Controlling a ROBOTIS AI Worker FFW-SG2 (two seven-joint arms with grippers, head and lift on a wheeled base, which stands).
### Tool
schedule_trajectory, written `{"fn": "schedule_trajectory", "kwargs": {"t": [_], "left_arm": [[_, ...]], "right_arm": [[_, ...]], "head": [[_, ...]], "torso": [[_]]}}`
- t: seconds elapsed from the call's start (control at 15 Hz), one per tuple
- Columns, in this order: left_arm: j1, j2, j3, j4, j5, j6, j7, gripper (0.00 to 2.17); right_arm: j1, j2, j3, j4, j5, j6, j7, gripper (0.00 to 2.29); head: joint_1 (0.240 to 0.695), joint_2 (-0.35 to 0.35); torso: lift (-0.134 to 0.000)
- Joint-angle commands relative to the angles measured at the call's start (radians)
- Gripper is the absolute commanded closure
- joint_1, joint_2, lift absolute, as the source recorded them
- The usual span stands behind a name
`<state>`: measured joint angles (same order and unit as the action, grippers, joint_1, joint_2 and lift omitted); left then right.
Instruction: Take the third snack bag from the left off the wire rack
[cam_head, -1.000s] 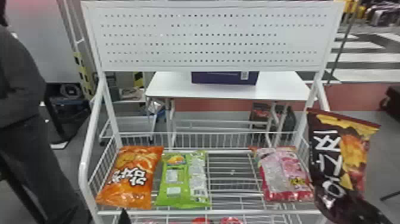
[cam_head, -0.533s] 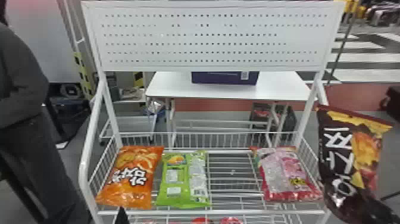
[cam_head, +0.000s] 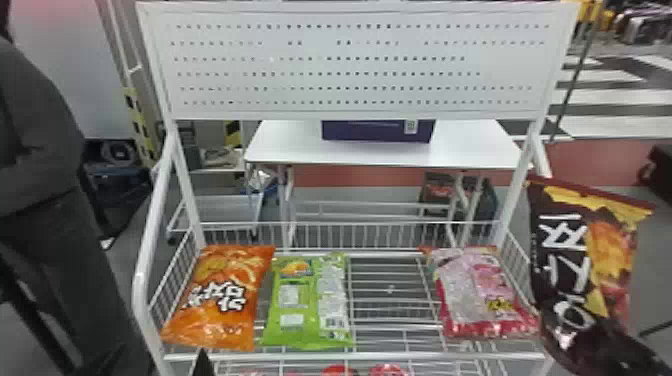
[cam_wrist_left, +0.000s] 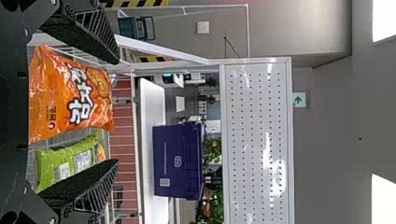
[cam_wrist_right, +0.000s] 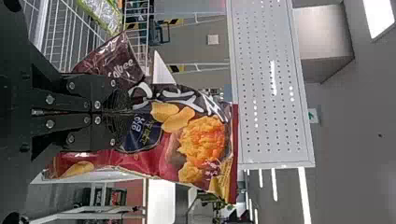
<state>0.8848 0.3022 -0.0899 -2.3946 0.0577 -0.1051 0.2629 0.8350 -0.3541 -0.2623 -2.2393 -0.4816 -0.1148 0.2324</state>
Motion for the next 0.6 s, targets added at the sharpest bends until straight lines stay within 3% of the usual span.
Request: {"fn": "schedule_trajectory", "kwargs": {"t": [0.0, 0.53], "left_arm": [[0.002, 0.0, 0.001, -0.002, -0.001, -0.003, -0.001, 0.14], [0.005, 0.002, 0.001, -0.012, -0.001, 0.0, 0.001, 0.14]], "right_arm": [[0.003, -0.003, -0.002, 0.001, 0.0, -0.002, 0.001, 2.24], [0.009, -0.005, -0.012, 0.0, -0.012, -0.002, 0.001, 2.24]], "head": [[0.499, 0.0], [0.499, 0.0]], "torso": [[0.0], [0.0]]}}
